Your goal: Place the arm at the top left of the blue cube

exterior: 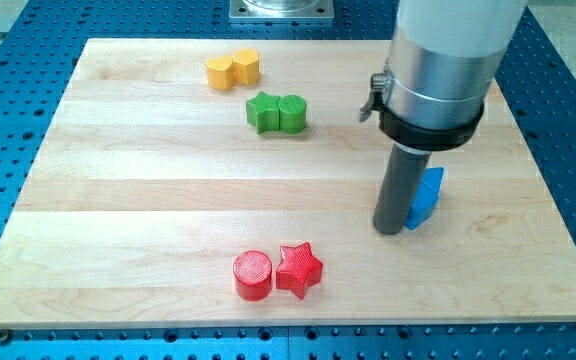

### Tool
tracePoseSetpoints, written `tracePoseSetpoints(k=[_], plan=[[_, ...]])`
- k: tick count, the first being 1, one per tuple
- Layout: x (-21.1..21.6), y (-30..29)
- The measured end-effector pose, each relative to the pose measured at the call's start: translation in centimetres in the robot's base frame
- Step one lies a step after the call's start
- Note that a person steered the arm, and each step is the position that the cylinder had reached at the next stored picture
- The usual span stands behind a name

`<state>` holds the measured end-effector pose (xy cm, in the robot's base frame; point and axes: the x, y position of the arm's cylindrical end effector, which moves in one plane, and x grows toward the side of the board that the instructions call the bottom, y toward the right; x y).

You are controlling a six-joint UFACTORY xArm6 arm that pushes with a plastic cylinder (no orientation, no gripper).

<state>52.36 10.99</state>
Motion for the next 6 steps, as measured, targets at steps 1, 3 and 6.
tracePoseSetpoints(k=[1, 3, 6], plan=[[2.6, -1.9], [5.2, 0.1], [-4.0, -5.8]])
